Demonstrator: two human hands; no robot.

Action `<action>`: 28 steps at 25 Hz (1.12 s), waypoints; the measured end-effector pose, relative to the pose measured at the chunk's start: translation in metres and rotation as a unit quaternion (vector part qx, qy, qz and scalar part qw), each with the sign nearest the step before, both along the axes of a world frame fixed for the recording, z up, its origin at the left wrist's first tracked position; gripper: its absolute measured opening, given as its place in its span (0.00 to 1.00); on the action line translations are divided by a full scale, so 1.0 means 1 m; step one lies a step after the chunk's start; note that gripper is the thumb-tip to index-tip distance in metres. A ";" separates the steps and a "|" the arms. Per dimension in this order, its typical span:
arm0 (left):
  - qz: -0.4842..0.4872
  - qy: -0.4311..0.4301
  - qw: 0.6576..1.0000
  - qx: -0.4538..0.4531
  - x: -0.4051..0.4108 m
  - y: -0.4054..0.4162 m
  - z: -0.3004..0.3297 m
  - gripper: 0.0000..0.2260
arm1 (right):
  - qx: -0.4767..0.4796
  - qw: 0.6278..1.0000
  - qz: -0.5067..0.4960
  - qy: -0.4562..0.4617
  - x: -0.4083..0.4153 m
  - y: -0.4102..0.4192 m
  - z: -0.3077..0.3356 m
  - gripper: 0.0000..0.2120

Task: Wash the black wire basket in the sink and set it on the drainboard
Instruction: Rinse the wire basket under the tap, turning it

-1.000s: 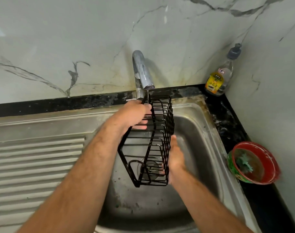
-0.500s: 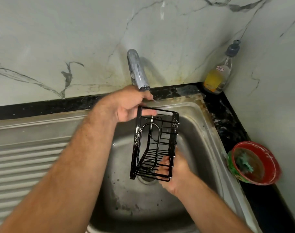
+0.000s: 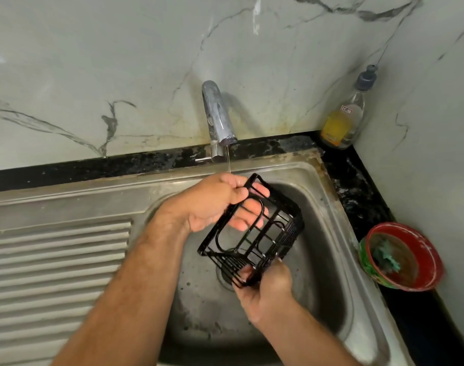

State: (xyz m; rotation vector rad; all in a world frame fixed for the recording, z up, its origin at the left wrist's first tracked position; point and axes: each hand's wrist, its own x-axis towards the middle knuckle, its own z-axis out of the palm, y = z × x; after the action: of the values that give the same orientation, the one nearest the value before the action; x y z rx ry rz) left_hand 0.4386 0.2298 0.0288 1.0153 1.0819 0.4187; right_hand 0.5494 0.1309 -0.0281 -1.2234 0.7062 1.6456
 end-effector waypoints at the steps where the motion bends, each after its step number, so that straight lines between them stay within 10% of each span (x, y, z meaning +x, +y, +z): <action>1: 0.026 0.021 0.999 0.014 0.002 0.007 -0.006 0.16 | -0.002 1.000 -0.014 -0.002 -0.001 0.006 0.000 0.19; 6: 0.127 0.054 0.990 0.007 -0.007 0.040 -0.020 0.14 | 0.011 0.999 -0.019 -0.049 -0.004 0.031 0.008 0.06; 13: 0.144 0.033 0.989 0.016 -0.001 0.043 -0.015 0.13 | -0.023 0.973 0.171 -0.152 -0.001 0.030 0.005 0.16; 22: 0.217 -0.151 0.962 -0.072 -0.003 0.051 -0.016 0.16 | 0.299 0.799 0.275 -0.444 0.006 0.063 -0.013 0.40; 28: 0.210 -0.107 0.972 -0.025 -0.010 0.050 -0.015 0.14 | 0.270 0.881 0.225 -0.318 0.000 0.078 -0.008 0.43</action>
State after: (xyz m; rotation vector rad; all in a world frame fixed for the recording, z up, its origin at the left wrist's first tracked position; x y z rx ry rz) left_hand 0.4287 0.2794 0.0142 0.6732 1.1027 0.8198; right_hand 0.5491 0.2092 -0.0366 -1.4370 -0.4577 1.4957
